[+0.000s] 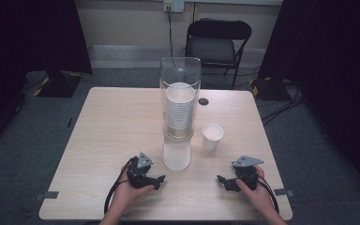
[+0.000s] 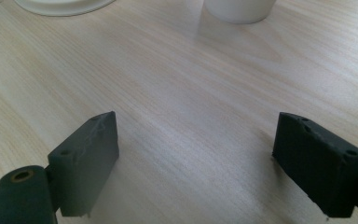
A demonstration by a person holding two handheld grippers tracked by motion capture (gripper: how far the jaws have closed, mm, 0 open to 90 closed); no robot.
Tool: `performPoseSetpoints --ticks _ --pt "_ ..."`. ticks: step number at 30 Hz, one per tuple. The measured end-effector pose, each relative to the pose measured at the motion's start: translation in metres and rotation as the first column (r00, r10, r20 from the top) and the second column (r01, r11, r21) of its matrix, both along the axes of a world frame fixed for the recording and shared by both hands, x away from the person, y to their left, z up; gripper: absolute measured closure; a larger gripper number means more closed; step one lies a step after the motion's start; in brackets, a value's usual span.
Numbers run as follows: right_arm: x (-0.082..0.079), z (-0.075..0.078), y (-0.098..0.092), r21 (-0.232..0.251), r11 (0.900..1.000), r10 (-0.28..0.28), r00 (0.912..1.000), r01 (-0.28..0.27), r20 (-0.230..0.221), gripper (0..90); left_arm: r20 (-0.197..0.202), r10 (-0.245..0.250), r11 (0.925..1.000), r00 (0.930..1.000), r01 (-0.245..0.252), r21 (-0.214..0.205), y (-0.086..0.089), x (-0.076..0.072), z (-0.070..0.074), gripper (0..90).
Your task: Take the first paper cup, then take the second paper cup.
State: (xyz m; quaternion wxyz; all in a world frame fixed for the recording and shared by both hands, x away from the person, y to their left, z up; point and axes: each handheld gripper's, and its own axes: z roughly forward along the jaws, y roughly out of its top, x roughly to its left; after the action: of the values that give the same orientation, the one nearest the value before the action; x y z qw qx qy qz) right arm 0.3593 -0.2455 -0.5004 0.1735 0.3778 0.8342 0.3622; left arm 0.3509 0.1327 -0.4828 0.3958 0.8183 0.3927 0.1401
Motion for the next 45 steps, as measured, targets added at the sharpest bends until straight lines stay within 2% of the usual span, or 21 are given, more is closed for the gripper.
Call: performPoseSetpoints --ticks 1,2,3,4,8,11,14,16,17,19,22,25,27,30,31,33,35,38,40,43,45 --pt "0.0 0.0 0.0 0.0 1.0 0.0 1.0 0.0 0.0 13.6 0.0 0.0 1.0 1.0 0.0 0.0 0.0 0.0 0.0 16.0" --pt "0.0 0.0 0.0 0.0 1.0 0.0 1.0 0.0 0.0 13.6 0.015 -0.004 0.9995 0.9999 0.004 -0.032 -0.001 0.002 0.009 15.8" --pt "0.0 0.0 0.0 0.0 1.0 0.0 1.0 0.0 0.0 13.6 0.015 -0.004 0.9995 0.9999 0.004 -0.032 -0.001 0.002 0.009 15.8" --pt "0.0 0.0 0.0 -0.002 1.0 0.001 1.0 -0.001 0.001 13.6 0.024 -0.009 0.9988 0.9997 0.01 -0.049 -0.002 0.002 0.014 15.8" --pt "0.0 0.0 0.0 -0.002 1.0 0.001 1.0 -0.001 0.001 13.6 0.019 -0.029 0.9977 0.9994 0.031 -0.061 -0.01 0.007 0.02 15.8" --pt "0.0 0.0 0.0 0.0 1.0 0.0 1.0 0.0 0.0 13.6 0.024 -0.026 0.998 0.9994 0.028 -0.057 -0.012 0.009 0.023 16.2" --pt "0.0 0.0 0.0 0.002 1.0 0.001 1.0 -0.001 0.0 13.6 0.032 -0.021 0.9955 0.9993 0.024 -0.092 -0.017 0.016 0.03 18.4" --pt "0.0 0.0 0.0 -0.001 1.0 0.001 1.0 -0.001 0.0 13.6 0.03 -0.02 0.9958 0.9994 0.022 -0.088 -0.019 0.018 0.033 19.0" --pt "0.0 0.0 0.0 -0.001 1.0 0.001 1.0 -0.001 0.0 13.6 0.052 -0.014 0.9943 0.9986 0.019 -0.105 -0.021 0.022 0.039 19.0" --pt "0.0 0.0 0.0 0.0 1.0 0.0 1.0 0.0 0.0 13.6 0.062 -0.008 0.9941 0.998 0.014 -0.107 -0.023 0.025 0.047 19.3" --pt "0.0 0.0 0.0 0.0 1.0 0.0 1.0 0.0 0.0 13.6 0.086 -0.015 0.9899 0.9962 0.027 -0.139 -0.027 0.03 0.055 19.3" --pt "0.0 0.0 0.0 0.002 1.0 0.001 1.0 -0.001 0.0 13.6 0.117 -0.019 0.9895 0.993 0.035 -0.14 -0.032 0.035 0.065 19.7" --pt "0.0 0.0 0.0 0.002 1.0 0.001 1.0 -0.001 0.0 13.6 0.12 -0.008 0.9884 0.9927 0.026 -0.149 -0.036 0.039 0.069 19.7" --pt "0.0 0.0 0.0 0.0 1.0 0.002 1.0 -0.002 0.0 13.6 0.126 -0.002 0.9875 0.992 0.022 -0.156 -0.039 0.042 0.072 20.1" --pt "0.0 0.0 0.0 0.002 1.0 0.001 1.0 -0.001 0.0 13.6 0.146 -0.002 0.9861 0.9893 0.026 -0.164 -0.042 0.045 0.075 20.9" --pt "0.0 0.0 0.0 0.002 1.0 0.002 1.0 -0.002 -0.001 13.5 0.138 0.006 0.9846 0.9904 0.019 -0.174 -0.043 0.047 0.076 22.1" --pt "0.0 0.0 0.0 0.001 1.0 0.001 1.0 -0.001 -0.001 13.5 0.157 0.007 0.9824 0.9875 0.023 -0.186 -0.045 0.049 0.075 22.8" --pt "0.0 0.0 0.0 0.001 1.0 0.001 1.0 -0.001 -0.002 13.4 0.182 0.009 0.9808 0.9832 0.026 -0.193 -0.047 0.05 0.075 29.3" --pt "0.0 0.0 0.0 0.001 1.0 0.003 1.0 -0.003 -0.002 13.4 0.191 0.0 0.9836 0.9815 0.035 -0.177 -0.048 0.052 0.073 34.0" --pt "0.0 0.0 0.0 0.001 1.0 0.003 1.0 -0.003 -0.002 13.4 0.209 -0.007 0.9862 0.978 0.042 -0.16 -0.048 0.052 0.071 35.2" --pt "0.0 0.0 0.0 0.002 1.0 0.003 1.0 -0.003 -0.002 13.4 0.216 -0.004 0.9854 0.9763 0.041 -0.165 -0.049 0.052 0.071 35.7"
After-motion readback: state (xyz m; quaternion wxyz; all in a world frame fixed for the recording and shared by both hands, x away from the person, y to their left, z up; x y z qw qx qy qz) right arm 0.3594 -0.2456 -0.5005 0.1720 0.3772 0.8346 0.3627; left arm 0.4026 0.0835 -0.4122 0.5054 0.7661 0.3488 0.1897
